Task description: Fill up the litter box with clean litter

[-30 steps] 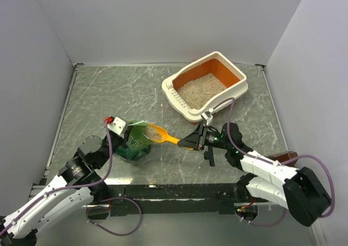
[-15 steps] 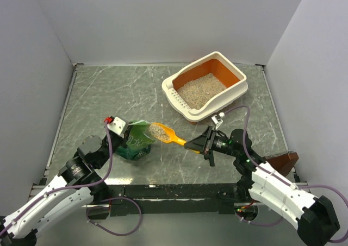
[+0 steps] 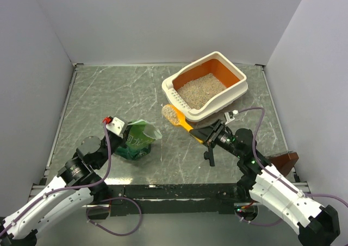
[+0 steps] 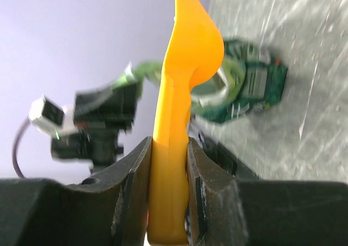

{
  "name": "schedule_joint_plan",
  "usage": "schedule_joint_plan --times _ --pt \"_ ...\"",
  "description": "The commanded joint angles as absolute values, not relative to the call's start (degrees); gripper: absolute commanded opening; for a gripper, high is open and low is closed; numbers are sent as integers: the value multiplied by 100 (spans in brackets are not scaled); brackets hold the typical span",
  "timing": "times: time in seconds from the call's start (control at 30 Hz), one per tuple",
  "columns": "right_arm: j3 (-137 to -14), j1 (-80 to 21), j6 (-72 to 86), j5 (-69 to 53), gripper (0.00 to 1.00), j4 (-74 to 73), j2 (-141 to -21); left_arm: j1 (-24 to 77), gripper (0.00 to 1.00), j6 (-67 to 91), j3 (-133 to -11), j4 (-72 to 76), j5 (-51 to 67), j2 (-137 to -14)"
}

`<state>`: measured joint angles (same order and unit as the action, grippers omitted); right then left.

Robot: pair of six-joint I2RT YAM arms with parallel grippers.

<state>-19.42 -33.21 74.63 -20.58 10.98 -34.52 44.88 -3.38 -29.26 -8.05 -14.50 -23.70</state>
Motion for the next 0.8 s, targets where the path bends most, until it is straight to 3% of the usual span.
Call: schedule_joint_plan --times 0.0,0.47,0.77 --pt "-2426 -3313 7761 -1012 0 1441 -3384 4509 1 -246 -3032 -273 -1397 -2285" --pt "-3137 -3305 6752 1748 0 2039 -4938 4640 1 -229 -3023 -272 -1389 -2162" --pt "-5261 -3199 4854 2662 0 -620 -6378 4693 1 -229 -3041 -290 -1485 -2039"
